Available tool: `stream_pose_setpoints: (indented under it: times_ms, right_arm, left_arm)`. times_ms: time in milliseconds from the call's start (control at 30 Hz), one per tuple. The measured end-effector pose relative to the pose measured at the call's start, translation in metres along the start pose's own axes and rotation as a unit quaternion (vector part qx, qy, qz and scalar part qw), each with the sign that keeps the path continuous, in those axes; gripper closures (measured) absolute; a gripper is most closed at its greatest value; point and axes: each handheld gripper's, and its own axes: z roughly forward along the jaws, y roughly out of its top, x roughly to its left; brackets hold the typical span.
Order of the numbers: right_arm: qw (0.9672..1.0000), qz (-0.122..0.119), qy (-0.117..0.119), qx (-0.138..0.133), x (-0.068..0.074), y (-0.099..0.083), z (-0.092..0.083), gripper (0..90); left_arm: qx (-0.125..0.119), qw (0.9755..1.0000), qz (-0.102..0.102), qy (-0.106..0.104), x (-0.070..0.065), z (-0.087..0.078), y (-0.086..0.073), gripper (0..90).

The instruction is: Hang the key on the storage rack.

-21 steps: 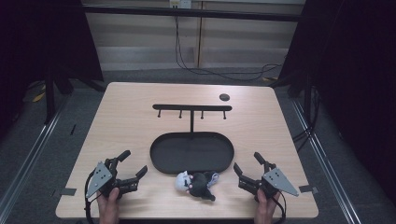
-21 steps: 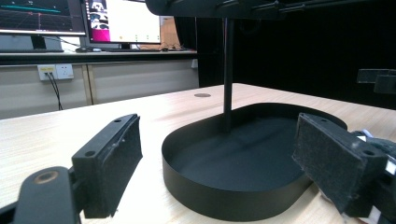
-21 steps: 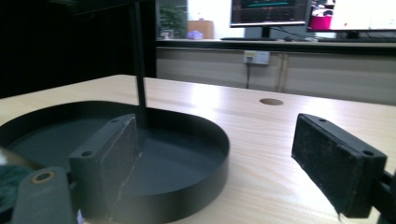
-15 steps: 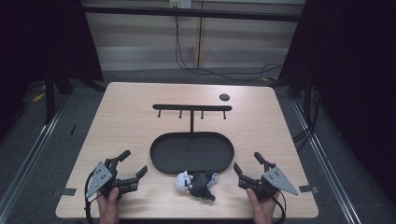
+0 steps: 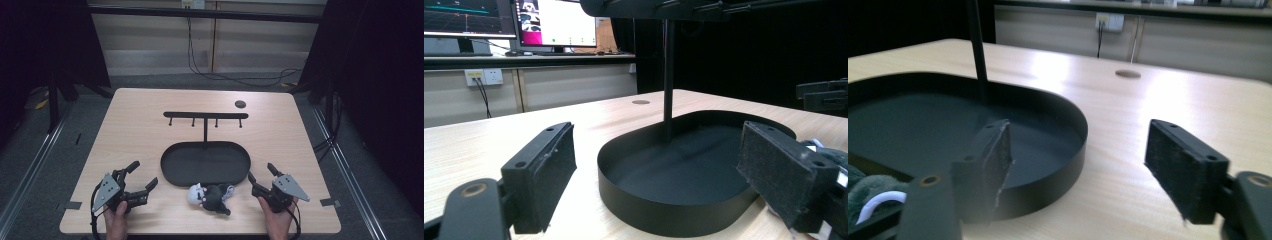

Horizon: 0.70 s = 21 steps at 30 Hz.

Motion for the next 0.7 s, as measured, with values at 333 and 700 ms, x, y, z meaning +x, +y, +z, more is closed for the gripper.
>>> stream_pose_setpoints:
  times_ms: [333, 700]
  right_arm:
    - [0.9968, -0.008, 0.046, 0.065, 0.001, 0.012, 0.002, 26.2]
    - [0.984, -0.04, 0.13, 0.115, 0.001, 0.038, 0.003, 39.0]
  left_arm:
    - [-0.001, 1.0, 0.002, -0.002, 0.0, 0.0, 0.0, 15.2]
    - [-0.001, 1.0, 0.001, -0.002, 0.0, 0.0, 0.0, 15.2]
